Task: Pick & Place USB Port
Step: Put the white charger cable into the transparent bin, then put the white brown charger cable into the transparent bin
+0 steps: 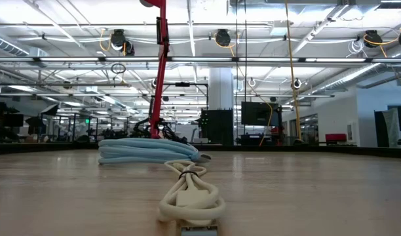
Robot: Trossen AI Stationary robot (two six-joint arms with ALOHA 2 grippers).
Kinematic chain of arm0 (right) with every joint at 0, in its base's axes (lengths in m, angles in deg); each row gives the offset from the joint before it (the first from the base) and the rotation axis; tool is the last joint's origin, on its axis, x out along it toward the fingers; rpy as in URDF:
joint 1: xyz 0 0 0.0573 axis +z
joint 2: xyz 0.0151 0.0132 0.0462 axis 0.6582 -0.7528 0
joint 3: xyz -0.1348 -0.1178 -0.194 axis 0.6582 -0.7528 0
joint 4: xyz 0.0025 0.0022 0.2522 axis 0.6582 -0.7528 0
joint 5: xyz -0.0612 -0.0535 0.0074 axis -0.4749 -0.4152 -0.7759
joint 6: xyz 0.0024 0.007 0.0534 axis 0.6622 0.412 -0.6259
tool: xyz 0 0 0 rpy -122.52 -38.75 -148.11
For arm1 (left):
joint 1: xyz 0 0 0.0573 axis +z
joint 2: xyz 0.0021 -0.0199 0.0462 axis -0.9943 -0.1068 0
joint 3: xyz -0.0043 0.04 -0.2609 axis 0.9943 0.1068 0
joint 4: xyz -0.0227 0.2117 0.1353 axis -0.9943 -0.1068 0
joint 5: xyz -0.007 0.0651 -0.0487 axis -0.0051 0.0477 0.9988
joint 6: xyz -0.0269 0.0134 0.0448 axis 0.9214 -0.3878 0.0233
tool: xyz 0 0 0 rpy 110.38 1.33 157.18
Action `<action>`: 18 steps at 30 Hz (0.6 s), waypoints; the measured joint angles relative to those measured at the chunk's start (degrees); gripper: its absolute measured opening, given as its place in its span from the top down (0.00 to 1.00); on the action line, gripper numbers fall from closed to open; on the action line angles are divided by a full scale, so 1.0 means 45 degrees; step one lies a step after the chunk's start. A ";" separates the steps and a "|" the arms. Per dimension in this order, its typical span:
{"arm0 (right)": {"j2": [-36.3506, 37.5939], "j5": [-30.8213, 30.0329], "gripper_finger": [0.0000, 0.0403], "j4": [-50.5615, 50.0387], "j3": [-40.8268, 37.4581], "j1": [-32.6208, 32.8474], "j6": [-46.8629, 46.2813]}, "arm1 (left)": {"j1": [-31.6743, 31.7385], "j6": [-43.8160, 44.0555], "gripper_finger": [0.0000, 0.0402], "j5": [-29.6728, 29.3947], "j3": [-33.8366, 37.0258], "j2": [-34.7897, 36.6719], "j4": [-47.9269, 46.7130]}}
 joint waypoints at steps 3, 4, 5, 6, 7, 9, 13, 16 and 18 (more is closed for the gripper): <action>0.0000 0.0000 0.51 0.0000 0.0000 0.0000 0.0000 | -0.0020 0.0313 1.00 -0.0026 -0.0402 0.0020 -0.1603; 0.0000 0.0000 0.51 0.0000 0.0000 0.0005 0.0000 | -0.0060 0.0317 1.00 -0.0197 -0.0622 0.0074 -0.2244; 0.0000 0.0000 0.51 0.0000 0.0000 0.0000 0.0000 | -0.0125 0.0321 1.00 -0.0454 -0.0861 0.0173 -0.2892; 0.0000 -0.0002 0.51 0.0000 0.0000 0.0001 0.0000 | -0.0183 0.0325 1.00 -0.0656 -0.1154 0.0308 -0.3474; 0.0000 0.0000 0.51 0.0000 0.0000 0.0000 0.0000 | -0.0206 0.0341 1.00 -0.0894 -0.1482 0.0457 -0.4056; 0.0000 -0.0002 0.51 0.0000 0.0000 -0.0005 0.0000 | -0.0349 0.0424 1.00 -0.1437 -0.2104 0.0741 -0.4797; 0.0000 -0.0005 0.51 -0.0015 0.0000 -0.0005 0.0000 | -0.0510 0.0426 1.00 -0.2286 -0.3044 0.1224 -0.5664; 0.0000 -0.0005 0.51 -0.0082 0.0000 -0.0005 0.0000 | -0.0478 0.0497 1.00 -0.3099 -0.3733 0.1327 -0.6916; -0.0002 -0.0005 0.51 -0.0102 0.0000 -0.0005 0.0000 | -0.0277 0.0430 1.00 -0.4320 -0.4118 0.1331 -0.7857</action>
